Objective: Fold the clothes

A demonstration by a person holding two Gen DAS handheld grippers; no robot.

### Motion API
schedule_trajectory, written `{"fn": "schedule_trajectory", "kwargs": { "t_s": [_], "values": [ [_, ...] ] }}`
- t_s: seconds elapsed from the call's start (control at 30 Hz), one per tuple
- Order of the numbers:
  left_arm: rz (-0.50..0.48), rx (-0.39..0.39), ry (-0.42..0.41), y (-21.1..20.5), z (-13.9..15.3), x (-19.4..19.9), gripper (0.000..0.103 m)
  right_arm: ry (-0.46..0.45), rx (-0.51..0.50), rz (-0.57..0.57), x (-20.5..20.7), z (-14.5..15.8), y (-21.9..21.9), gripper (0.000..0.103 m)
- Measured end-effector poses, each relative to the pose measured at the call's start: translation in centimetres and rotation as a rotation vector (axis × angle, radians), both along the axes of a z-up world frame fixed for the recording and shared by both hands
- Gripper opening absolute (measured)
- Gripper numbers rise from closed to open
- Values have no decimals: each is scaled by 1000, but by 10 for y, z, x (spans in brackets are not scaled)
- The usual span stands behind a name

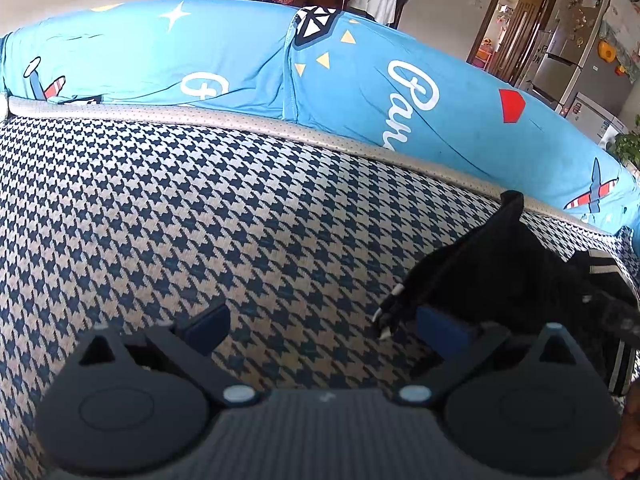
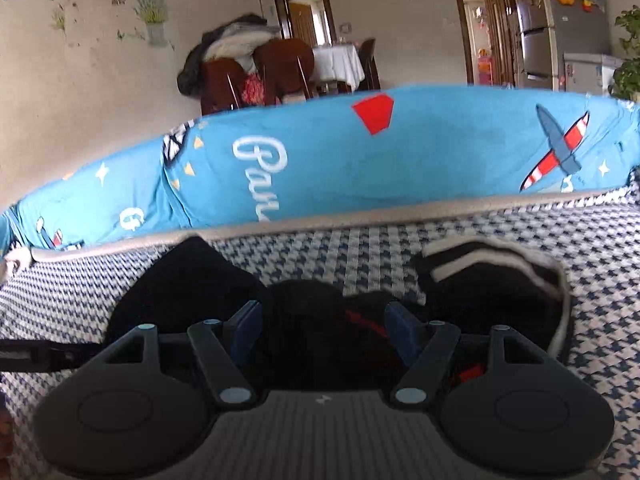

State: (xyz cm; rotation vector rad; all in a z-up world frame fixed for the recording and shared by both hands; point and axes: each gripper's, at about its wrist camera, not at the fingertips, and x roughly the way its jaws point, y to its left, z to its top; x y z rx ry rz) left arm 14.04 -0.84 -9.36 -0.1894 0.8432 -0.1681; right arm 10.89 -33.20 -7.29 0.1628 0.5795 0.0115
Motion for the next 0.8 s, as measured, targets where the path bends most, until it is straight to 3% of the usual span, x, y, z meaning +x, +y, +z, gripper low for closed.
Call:
{"fn": "schedule_trajectory", "kwargs": {
  "t_s": [0.03, 0.1, 0.17, 0.23, 0.33, 0.43, 0.6, 0.7, 0.8],
  "values": [
    [0, -1, 0, 0, 0, 0, 103, 10, 16, -2, 4, -4, 0, 67],
    [1, -1, 1, 1, 0, 0, 103, 22, 55, 0, 10, -11, -1, 54],
    [3, -2, 1, 3, 0, 0, 103, 35, 69, 2, 16, -17, 2, 29],
    [7, -5, 0, 5, 0, 1, 103, 47, 72, 3, 19, -20, 5, 13],
    [27, -3, -19, 11, 5, 1, 103, 27, 103, 17, 18, -14, 10, 10],
    [82, 15, -85, 25, 18, 0, 103, -55, 191, 69, 11, 3, 14, 10],
    [194, 3, -168, 57, 39, -2, 103, -129, 365, 288, 0, 18, 36, 10],
    [227, -9, -169, 70, 40, 0, 103, -84, 336, 457, -3, 14, 70, 10],
    [210, -17, -139, 74, 35, 3, 103, -5, 201, 582, -8, 2, 106, 14]
  ]
}}
